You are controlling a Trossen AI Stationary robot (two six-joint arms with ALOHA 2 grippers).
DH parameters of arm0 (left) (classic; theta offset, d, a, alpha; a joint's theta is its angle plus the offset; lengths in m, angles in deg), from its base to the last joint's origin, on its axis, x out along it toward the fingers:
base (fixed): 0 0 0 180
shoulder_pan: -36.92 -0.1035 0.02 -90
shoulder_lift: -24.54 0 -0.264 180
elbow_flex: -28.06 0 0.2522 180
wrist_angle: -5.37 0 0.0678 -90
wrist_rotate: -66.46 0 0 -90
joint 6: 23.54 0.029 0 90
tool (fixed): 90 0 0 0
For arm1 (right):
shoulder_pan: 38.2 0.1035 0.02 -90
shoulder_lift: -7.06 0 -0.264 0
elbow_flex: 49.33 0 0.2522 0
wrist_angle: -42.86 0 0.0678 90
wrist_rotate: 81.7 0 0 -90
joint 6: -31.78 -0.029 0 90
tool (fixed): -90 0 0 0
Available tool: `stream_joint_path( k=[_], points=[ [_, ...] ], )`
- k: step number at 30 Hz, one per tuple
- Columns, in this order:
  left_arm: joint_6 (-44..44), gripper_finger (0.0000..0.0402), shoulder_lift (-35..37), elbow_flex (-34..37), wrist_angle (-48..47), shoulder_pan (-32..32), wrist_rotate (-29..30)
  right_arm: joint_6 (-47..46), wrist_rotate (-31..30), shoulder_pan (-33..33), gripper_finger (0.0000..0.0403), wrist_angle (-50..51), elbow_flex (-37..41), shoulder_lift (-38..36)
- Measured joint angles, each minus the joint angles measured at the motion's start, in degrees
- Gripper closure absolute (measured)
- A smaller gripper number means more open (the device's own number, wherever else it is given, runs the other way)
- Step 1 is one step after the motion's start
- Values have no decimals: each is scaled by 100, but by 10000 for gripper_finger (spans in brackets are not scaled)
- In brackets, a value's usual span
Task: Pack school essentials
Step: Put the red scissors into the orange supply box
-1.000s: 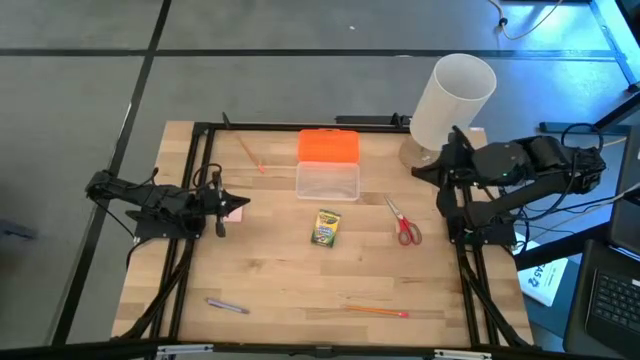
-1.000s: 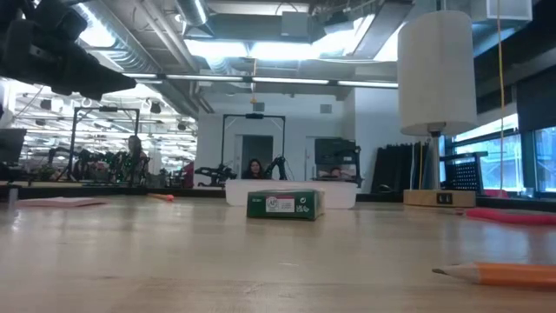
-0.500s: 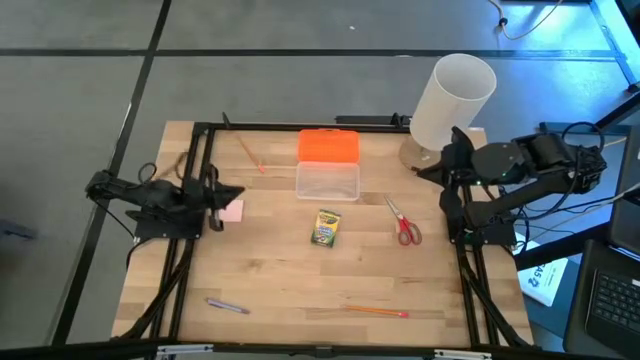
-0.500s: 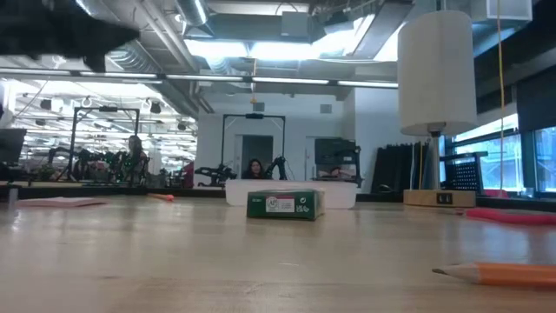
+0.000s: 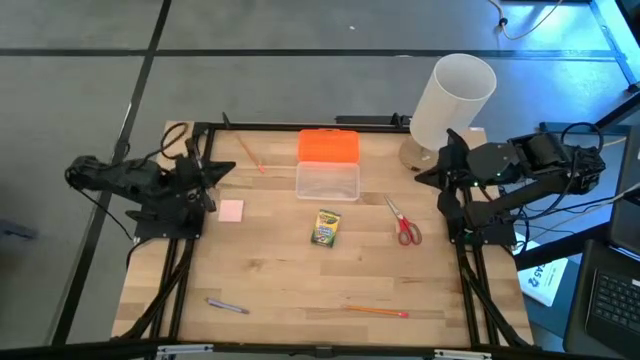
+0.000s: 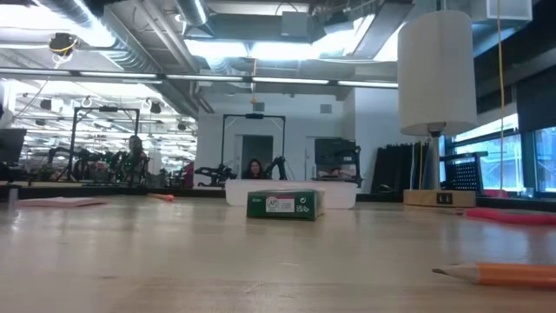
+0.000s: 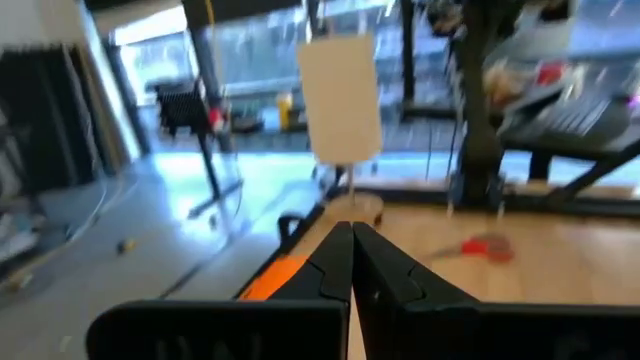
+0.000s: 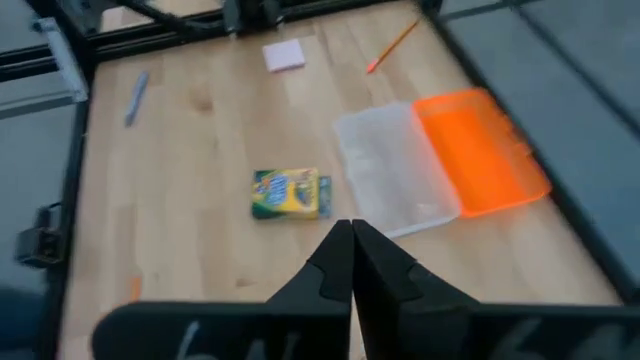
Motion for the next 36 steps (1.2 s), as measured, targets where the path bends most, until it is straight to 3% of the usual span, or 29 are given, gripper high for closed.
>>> stream_joint_path(
  k=[9, 15, 25, 36],
  points=[
    [-1521, 401, -1464, -2041, -2702, -85, 36, -900, 679, -297, 398, 616, 0, 542],
    [-2607, 401, -1947, -2670, -4106, -336, -503, -1012, 1400, -363, 398, 1170, 0, 1079],
    [-3403, 401, -2037, -2696, -4175, -493, -1664, -1333, 1512, -391, 382, 1241, 2, 1628],
    [-3150, 401, -2036, -2697, -4157, -494, -1679, -2634, 1509, -394, 275, 1225, 4, 1863]
  ],
)
